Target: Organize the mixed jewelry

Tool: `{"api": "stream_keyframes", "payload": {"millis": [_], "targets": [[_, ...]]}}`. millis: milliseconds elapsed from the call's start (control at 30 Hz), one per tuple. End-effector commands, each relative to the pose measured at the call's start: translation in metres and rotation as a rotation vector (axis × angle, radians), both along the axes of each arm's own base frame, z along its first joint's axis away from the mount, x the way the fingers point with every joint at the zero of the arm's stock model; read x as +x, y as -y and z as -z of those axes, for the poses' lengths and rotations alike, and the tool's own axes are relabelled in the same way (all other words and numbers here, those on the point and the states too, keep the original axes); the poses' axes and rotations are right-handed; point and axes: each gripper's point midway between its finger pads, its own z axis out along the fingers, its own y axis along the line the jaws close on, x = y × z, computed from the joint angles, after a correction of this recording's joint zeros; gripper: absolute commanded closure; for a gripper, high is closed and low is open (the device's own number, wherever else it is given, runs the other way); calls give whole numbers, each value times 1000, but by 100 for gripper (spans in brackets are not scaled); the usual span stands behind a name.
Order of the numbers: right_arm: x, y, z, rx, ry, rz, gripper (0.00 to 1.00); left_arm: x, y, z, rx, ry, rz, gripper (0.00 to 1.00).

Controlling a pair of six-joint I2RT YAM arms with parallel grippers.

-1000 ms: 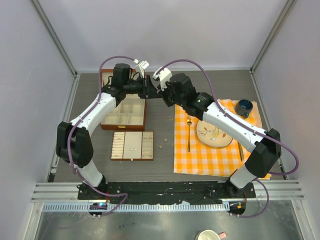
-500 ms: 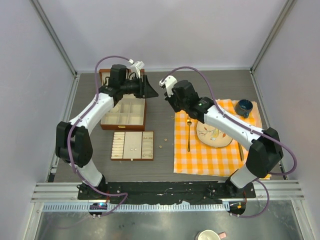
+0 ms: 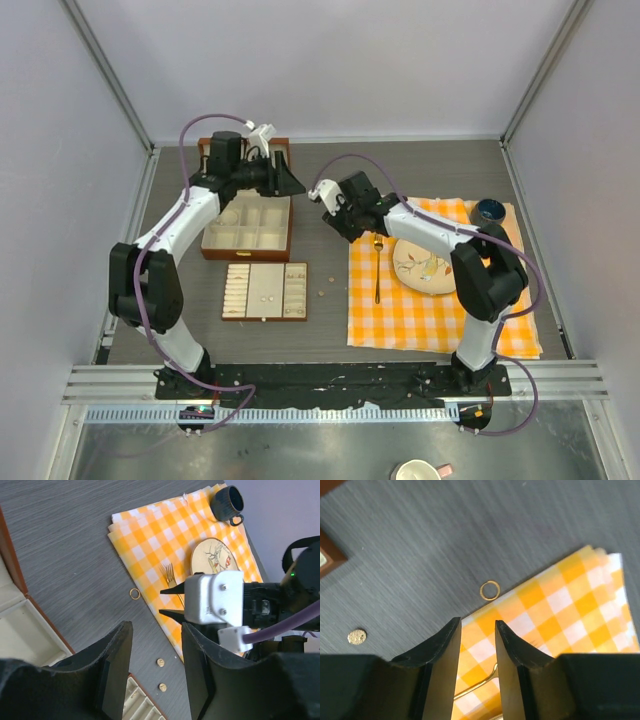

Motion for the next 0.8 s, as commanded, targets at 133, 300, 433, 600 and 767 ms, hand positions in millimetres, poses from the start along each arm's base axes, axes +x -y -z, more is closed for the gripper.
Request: {"api": "stream_keyframes", "payload": {"millis": [133, 300, 433, 600, 767], "targets": [[4, -15, 6, -54, -20, -217, 58, -7, -11, -13, 13, 72, 35, 49], [9, -12, 19, -96, -48, -257, 57, -6, -14, -8, 10, 59, 39, 48], [15, -12, 26, -112, -78, -288, 58, -5, -14, -5, 12, 56, 42, 47], [18, -8, 37, -138, -105, -325, 60, -3, -16, -2, 18, 51, 42, 47], [20, -7, 41, -154, -116, -353, 60, -1, -17, 2, 22, 41, 39, 47]]}}
